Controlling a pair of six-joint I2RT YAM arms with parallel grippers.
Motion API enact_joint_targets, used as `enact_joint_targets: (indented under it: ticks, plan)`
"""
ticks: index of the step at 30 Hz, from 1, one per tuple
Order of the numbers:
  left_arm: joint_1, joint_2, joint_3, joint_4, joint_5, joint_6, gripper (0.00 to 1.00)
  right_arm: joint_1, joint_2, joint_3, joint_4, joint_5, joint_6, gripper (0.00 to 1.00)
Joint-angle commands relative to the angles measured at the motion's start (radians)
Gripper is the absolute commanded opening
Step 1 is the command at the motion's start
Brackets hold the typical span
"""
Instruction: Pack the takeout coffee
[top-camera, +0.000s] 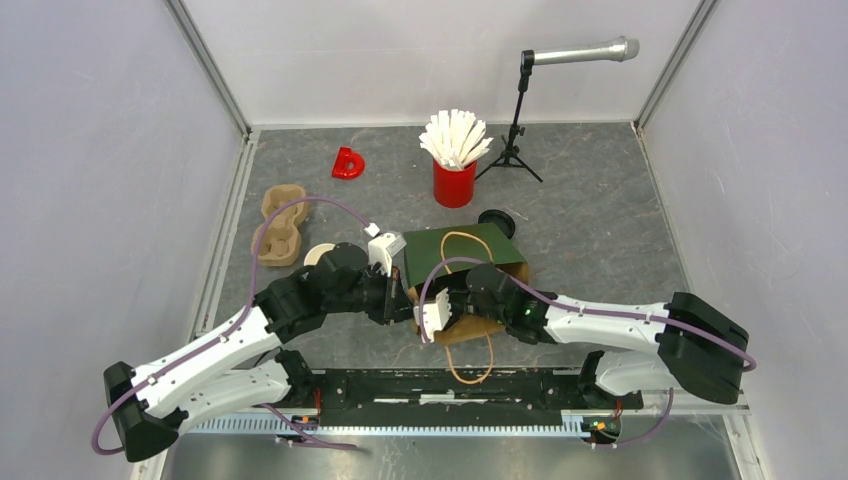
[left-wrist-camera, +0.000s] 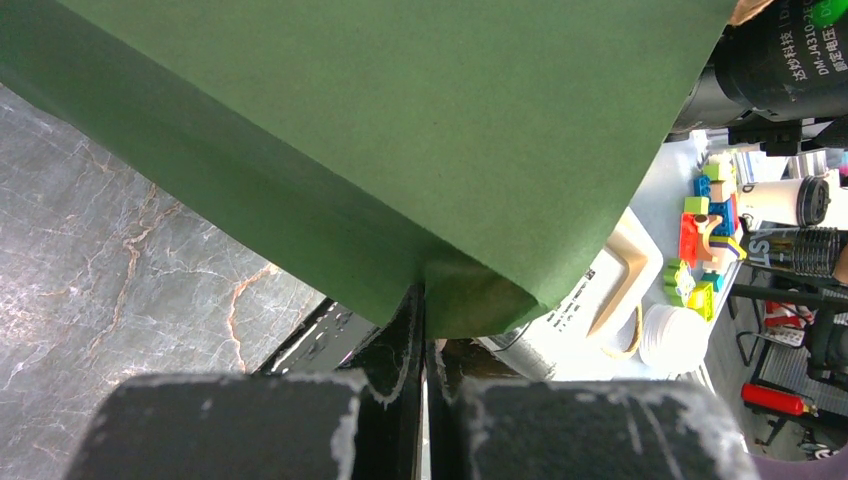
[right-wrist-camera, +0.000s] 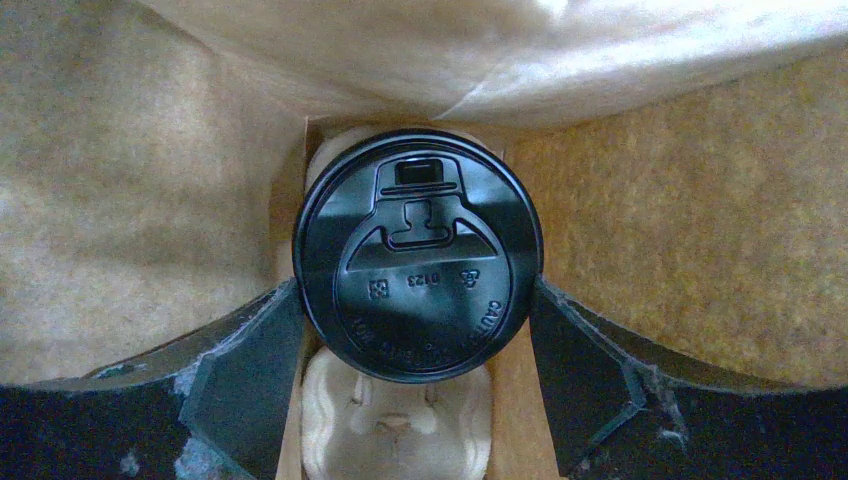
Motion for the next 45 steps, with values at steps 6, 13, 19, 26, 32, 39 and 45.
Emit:
enact_joint_targets:
  ticks: [6, 13, 19, 26, 32, 39, 45]
  plan:
    - [-0.004, 0.018, 0.027, 0.065, 0.016, -0.032, 0.02, -0.015, -0.05, 0.052, -0.125, 0.013, 0.073, 0.89]
    - [-0.004, 0.025, 0.031, 0.061, 0.014, -0.027, 0.02, -0.016, -0.099, 0.081, -0.168, 0.01, 0.065, 0.98]
    - [-0.004, 0.024, 0.037, 0.045, 0.004, -0.028, 0.02, -0.016, -0.136, 0.097, -0.174, 0.002, 0.088, 0.98]
    - [-0.004, 0.016, 0.036, 0.037, 0.0, -0.028, 0.02, -0.016, -0.183, 0.111, -0.221, -0.027, 0.099, 0.93]
    - [-0.004, 0.022, 0.042, 0.038, 0.002, -0.026, 0.02, -0.014, -0.193, 0.11, -0.235, -0.068, 0.105, 0.7]
    - [-0.004, 0.035, 0.047, 0.048, 0.016, -0.031, 0.02, -0.016, -0.147, 0.095, -0.126, -0.069, 0.131, 0.5]
    - [-0.004, 0.03, 0.04, 0.057, 0.025, -0.044, 0.02, -0.017, -0.069, 0.067, 0.002, -0.054, 0.15, 0.43]
